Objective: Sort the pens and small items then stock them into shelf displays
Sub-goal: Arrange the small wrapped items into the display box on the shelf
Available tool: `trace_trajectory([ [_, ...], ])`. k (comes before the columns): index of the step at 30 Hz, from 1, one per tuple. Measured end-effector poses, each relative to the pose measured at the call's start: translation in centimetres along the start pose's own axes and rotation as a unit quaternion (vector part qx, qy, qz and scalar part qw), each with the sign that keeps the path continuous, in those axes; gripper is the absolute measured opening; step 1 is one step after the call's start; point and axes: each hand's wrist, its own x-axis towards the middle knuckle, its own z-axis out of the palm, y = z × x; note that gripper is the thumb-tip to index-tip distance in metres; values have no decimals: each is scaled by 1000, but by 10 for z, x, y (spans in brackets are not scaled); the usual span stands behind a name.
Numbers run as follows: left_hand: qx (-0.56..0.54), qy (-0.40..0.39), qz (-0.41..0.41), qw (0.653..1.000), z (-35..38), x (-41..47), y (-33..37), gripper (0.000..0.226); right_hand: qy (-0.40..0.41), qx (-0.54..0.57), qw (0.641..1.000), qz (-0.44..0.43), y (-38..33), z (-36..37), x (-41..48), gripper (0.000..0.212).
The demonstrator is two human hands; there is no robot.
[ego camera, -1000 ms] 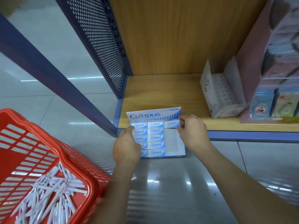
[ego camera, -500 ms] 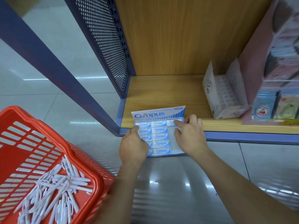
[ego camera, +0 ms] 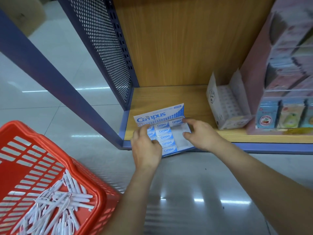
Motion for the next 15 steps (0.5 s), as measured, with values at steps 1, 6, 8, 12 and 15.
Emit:
trace_trajectory([
  [1,-20,-7,19,1000,2,-2,8,49,-9,-24,1000,-9,-2,-10,-2,54],
  [6,-126,-97,128,979,13,-20,63,34,-83,-159,980,-88,-7,-65,-24,33],
  [8,-169,-152,148,963,17,-26,91,32,-99,-217,967,-93,-3,-91,-43,28],
  [12,-200,-268,209,919,24,-44,147,31,-106,-278,951,-80,17,-144,-102,28],
  [15,-182,-346,277,878,31,-67,182,30,-99,-237,966,-29,39,-176,-151,26],
])
